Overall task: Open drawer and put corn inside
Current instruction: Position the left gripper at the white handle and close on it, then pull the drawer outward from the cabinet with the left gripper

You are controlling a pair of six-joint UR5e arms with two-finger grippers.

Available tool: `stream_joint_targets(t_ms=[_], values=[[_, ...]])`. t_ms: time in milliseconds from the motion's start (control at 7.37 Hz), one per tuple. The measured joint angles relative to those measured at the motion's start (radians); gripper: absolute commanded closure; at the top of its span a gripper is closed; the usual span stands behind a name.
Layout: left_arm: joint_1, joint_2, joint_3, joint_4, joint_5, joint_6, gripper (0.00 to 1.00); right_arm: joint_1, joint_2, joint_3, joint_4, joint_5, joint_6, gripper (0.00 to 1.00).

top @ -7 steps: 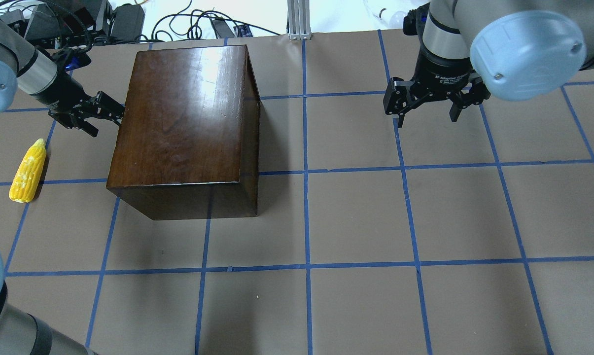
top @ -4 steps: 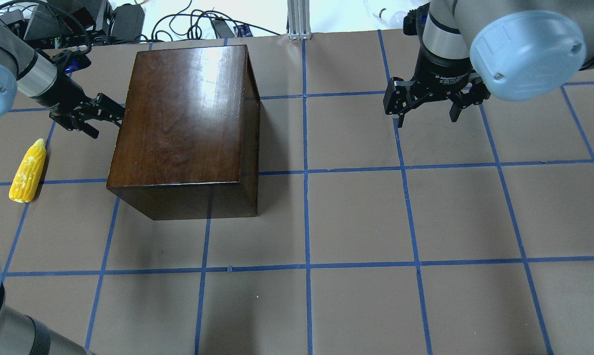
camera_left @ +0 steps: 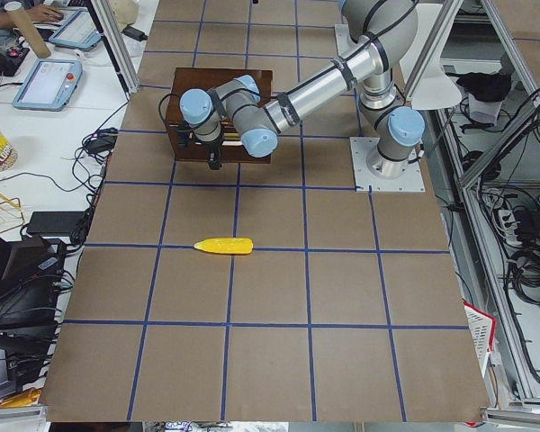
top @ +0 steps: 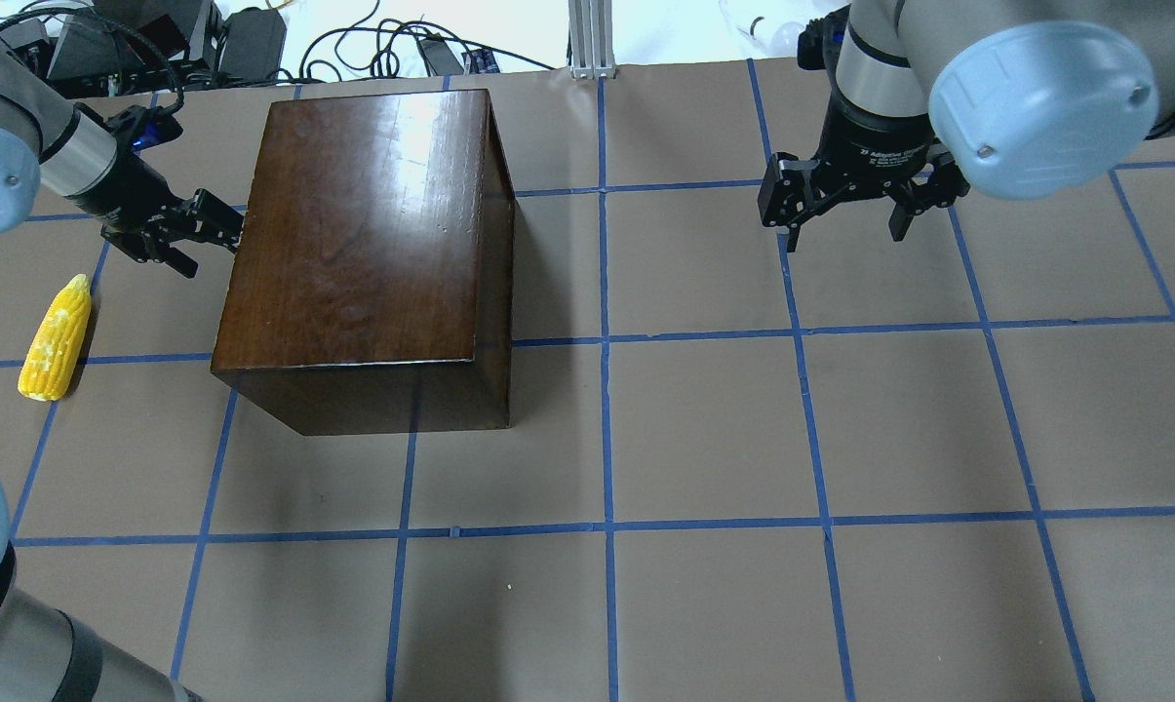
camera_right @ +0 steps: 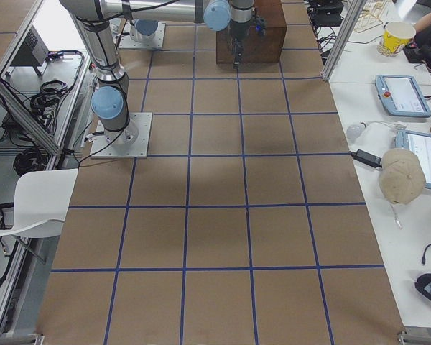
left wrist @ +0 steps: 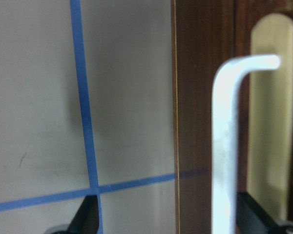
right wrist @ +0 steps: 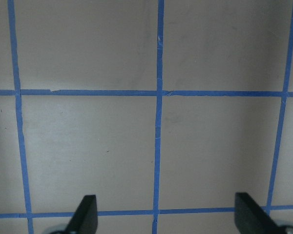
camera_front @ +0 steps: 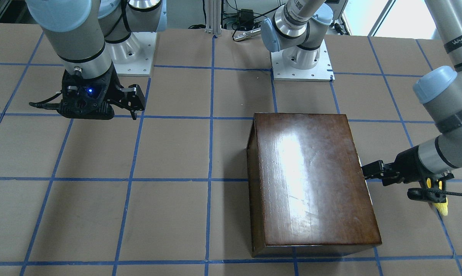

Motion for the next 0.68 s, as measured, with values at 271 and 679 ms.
stream_joint_targets(t_ms=[271,679], values=[[0.001,-0.001,0.0,0.0,0.0,0.0,0.0,0.0,0.0,0.0,0.0,0.0,0.0,0.0],[0.009,-0.012,-0.002,0.021,0.003,0.004,0.0,0.0,0.0,0.0,0.0,0.001,0.0,0.0]])
